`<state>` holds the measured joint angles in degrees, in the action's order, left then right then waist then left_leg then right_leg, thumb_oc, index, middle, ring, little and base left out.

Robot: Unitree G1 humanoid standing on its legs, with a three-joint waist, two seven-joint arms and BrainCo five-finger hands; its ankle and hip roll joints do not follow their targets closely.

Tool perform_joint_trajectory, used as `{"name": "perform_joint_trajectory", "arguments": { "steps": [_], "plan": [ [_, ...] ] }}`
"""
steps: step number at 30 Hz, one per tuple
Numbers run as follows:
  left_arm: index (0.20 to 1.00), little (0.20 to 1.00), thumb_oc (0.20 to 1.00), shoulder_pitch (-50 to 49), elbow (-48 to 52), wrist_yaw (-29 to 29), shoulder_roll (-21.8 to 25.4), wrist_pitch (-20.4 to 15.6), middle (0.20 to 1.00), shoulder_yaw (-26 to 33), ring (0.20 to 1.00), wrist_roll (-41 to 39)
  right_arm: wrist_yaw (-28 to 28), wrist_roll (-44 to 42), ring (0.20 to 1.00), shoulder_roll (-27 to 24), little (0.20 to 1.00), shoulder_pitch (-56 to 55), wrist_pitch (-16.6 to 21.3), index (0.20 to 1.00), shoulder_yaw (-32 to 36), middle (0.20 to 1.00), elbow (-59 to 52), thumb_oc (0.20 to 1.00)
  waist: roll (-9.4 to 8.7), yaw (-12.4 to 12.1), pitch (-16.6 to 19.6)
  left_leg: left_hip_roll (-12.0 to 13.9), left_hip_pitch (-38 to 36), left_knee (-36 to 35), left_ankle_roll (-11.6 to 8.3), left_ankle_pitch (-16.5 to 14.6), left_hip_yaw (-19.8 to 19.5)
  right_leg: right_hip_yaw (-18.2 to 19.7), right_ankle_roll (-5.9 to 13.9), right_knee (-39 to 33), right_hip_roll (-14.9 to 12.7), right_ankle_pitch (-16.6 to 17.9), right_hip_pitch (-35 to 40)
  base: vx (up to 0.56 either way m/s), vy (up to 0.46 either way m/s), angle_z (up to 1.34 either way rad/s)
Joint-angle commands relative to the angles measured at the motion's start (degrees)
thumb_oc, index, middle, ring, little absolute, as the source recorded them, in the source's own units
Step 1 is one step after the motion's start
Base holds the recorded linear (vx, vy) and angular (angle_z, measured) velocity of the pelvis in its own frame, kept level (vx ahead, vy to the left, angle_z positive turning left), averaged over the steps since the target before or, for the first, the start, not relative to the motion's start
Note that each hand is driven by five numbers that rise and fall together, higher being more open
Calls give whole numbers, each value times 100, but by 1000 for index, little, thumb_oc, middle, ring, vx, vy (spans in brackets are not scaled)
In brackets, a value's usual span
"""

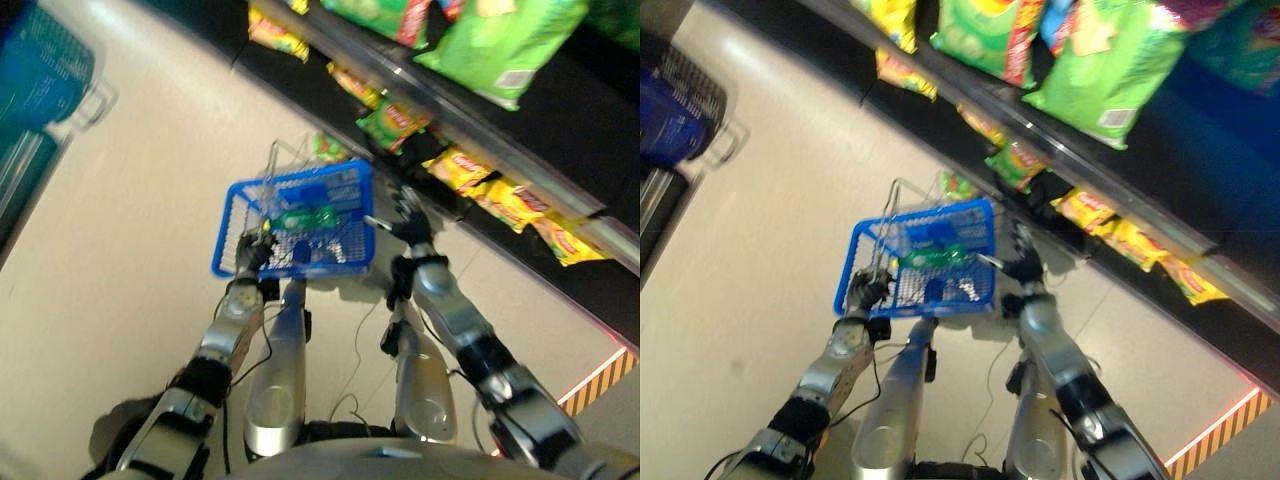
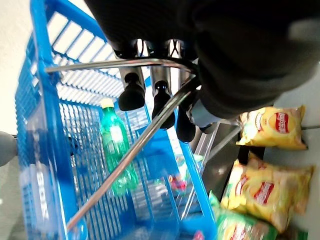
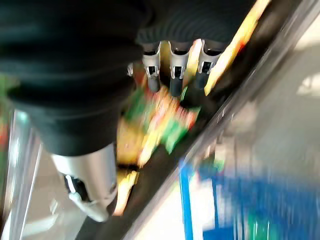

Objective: Pick up the snacks into the basket

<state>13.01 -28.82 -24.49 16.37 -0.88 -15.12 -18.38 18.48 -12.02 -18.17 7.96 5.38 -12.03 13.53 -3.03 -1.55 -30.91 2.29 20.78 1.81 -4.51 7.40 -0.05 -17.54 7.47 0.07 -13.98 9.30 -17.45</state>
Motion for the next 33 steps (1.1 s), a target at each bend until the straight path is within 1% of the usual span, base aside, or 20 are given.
{"name": "perform_joint_trajectory", "arguments": {
  "steps": [1,2,4,7,9,11,12,13,15,16,18,19,22,23,24,26,28,31,32,33],
  "plan": [
    [200,200,200,29,237,24,80,-375,200,431,200,683,-229,-60,1000,-70,1000,-230,492,1000,147,1000,-676,1000,-154,51,122,-392,-400,-138,184,-309,233,287,560,262,-244,20,285,37,97,-46],
    [200,200,200,31,235,24,80,-376,200,430,200,683,-229,-59,1000,-70,1000,-233,488,1000,150,1000,-683,1000,-157,53,128,-400,-386,-142,189,-290,234,288,561,251,-250,39,275,89,138,-38],
    [200,200,200,-132,-202,89,47,-297,200,564,200,961,-368,-112,1000,-86,1000,-765,564,1000,404,1000,-1100,1000,-152,201,378,-469,-652,-187,278,-383,333,409,626,383,-344,93,349,110,170,-25],
    [200,200,200,-373,-528,104,82,-236,200,667,200,1228,-504,-363,1000,74,1000,-986,646,1000,436,1000,-1149,1000,-147,276,553,-399,-1043,-365,371,-418,621,436,594,897,-222,2,296,67,128,-25],
    [200,200,200,-390,-994,172,58,-193,200,694,200,1338,-572,-574,1000,164,1000,-1084,655,1000,490,1000,-981,1000,-100,384,693,-391,-1233,-500,379,-365,677,710,487,1076,272,-227,235,68,48,-37],
    [200,200,200,-496,-1163,210,34,-161,200,804,200,1436,-603,-652,1000,218,1000,-1222,644,1000,566,1000,-899,1000,-46,436,921,-446,-1371,-601,377,-354,712,820,390,905,714,-356,270,84,8,-24],
    [200,200,200,-505,-1161,210,32,-162,200,804,200,1437,-604,-653,1000,216,1000,-1229,646,1000,563,1000,-899,1000,-41,434,925,-439,-1380,-601,373,-364,714,820,387,898,722,-358,281,109,-5,-15],
    [200,200,200,-626,-1432,242,-32,-128,200,926,200,1421,-609,-705,1000,235,1000,-1349,584,1000,593,1000,-792,1000,-1,419,1124,-467,-1485,-618,359,-359,745,734,268,723,886,-425,392,135,-21,-10],
    [200,200,200,-705,-1544,286,-107,-120,200,983,200,1400,-626,-663,1000,229,1000,-1455,521,1000,617,1000,-740,1000,45,423,1226,-491,-1574,-624,348,-362,720,755,228,595,897,-463,513,126,-54,-12],
    [200,200,200,-871,-1707,359,-240,-102,200,1032,200,1413,-624,-573,1000,205,1000,-1432,398,1000,628,1000,-514,1000,103,379,1433,-490,-1668,-628,329,-391,739,749,194,340,929,-456,735,97,-92,-12],
    [200,200,200,-976,-1878,410,-322,-68,200,1054,200,1429,-586,-402,1000,144,1000,-1381,297,1000,602,1000,-400,1000,156,356,1526,-487,-1734,-631,322,-422,779,738,182,214,950,-434,844,85,-85,-11],
    [200,200,200,-1075,-2130,496,-469,-22,200,1088,200,1386,-532,-121,1000,52,1000,-1321,153,1000,622,1000,-364,1000,229,344,1662,-478,-1753,-594,285,-444,814,741,149,41,965,-430,1004,41,-75,-7],
    [200,200,200,-1115,-2438,544,-741,-53,200,1145,200,1132,-520,-121,1000,-27,1000,-1319,117,1000,647,1000,-387,1000,315,337,1635,-521,-1614,92,214,-614,772,631,66,-73,909,-435,1189,-23,-73,5],
    [200,200,200,-1150,-2511,638,-903,-58,200,1073,200,1013,-489,-97,1000,-67,1000,-1304,118,1000,668,1000,-380,1000,328,339,1646,-509,-1568,326,128,-710,742,589,48,-159,829,-447,1339,-32,-32,14],
    [200,200,200,-1148,-2514,639,-905,-60,200,1073,200,1013,-489,-98,1000,-69,1000,-1303,119,1000,668,1000,-377,1000,332,345,1640,-506,-1565,343,125,-720,736,582,47,-165,832,-447,1349,-22,4,30],
    [200,200,200,-1166,-2593,675,-913,-76,200,1089,200,1009,-527,-142,1000,-61,1000,-1324,114,1000,699,1000,-422,1000,332,369,1699,-335,-1579,347,70,-736,810,587,64,-223,762,-437,1390,-10,43,33],
    [200,200,200,-1197,-2581,570,-877,-69,200,1144,200,1032,-575,-135,1000,-81,1000,-1343,119,1000,648,1000,-543,1000,338,370,1839,-80,-1625,181,19,-644,846,617,81,-253,695,-408,1361,6,86,13],
    [200,200,200,-1102,-2636,421,-870,-53,200,1197,200,999,-536,-121,1000,-143,1000,-1331,176,1000,664,1000,-899,1000,349,396,1883,535,-1526,-85,-119,-210,928,546,149,-184,484,-387,1225,-14,122,9],
    [200,200,200,-1100,-2639,420,-873,-54,200,1197,200,999,-536,-121,1000,-146,1000,-1335,173,1000,666,1000,-906,1000,355,404,1882,539,-1532,-100,-125,-200,918,536,146,-174,488,-397,1225,41,198,13],
    [200,200,200,-1099,-2592,351,-892,-47,200,1218,200,982,-517,-28,1000,-229,1000,-1320,171,1000,689,1000,-1126,1000,404,399,1874,935,-1506,-289,-243,98,866,504,229,-145,320,-413,1229,60,205,10]
  ]
}}
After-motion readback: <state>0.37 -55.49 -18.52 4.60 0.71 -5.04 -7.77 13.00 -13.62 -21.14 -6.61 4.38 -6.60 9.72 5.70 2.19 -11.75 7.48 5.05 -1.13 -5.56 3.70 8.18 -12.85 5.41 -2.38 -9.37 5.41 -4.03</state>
